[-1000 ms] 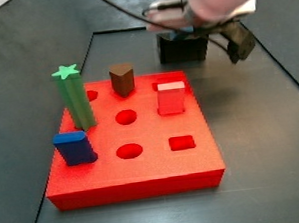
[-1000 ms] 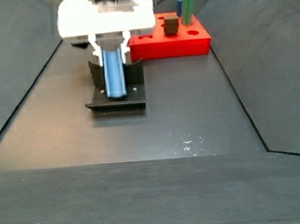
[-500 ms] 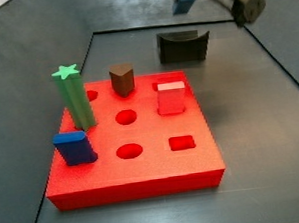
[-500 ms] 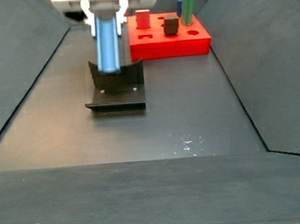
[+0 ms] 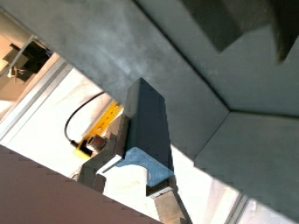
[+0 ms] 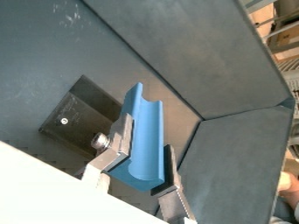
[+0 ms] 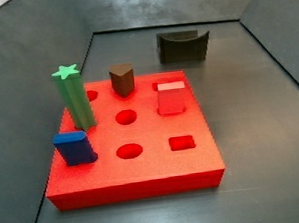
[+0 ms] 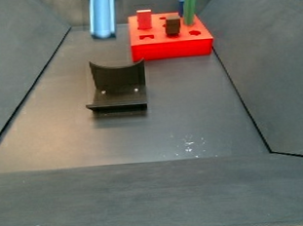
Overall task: Pick up the arch object. Move up. Place the arch object on the fixture. Regrasp the arch object. Move to above the board. Insert the arch object.
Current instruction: Move to above the board.
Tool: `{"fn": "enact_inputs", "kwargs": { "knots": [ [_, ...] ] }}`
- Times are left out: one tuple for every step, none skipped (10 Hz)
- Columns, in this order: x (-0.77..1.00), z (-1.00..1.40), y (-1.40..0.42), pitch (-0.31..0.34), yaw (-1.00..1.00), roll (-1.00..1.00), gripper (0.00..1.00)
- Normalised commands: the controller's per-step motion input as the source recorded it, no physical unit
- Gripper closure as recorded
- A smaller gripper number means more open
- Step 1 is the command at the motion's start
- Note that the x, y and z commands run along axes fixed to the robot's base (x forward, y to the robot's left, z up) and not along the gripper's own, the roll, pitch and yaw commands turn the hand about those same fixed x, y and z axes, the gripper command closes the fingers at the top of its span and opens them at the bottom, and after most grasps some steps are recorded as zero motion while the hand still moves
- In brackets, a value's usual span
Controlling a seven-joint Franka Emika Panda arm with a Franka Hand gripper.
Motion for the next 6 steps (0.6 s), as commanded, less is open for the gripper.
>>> {"fn": "enact_inputs", "kwargs": {
  "knots": [
    [-0.03,0.70,0.01,0.161,0.04,-0.05,1.00],
    [-0.02,0.57,0.00,0.158,0.05,-0.05,1.00],
    [0.00,0.33,-0.01,0.149,0.08,-0.04,1.00],
    [-0.43,0.33,-1.00,0.074,-0.05,-1.00,1.00],
    [-0.43,0.31,-1.00,0.063,-0.04,-1.00,1.00],
    [-0.44,0.33,-1.00,0.060,-0.04,-1.00,1.00]
  ]
}}
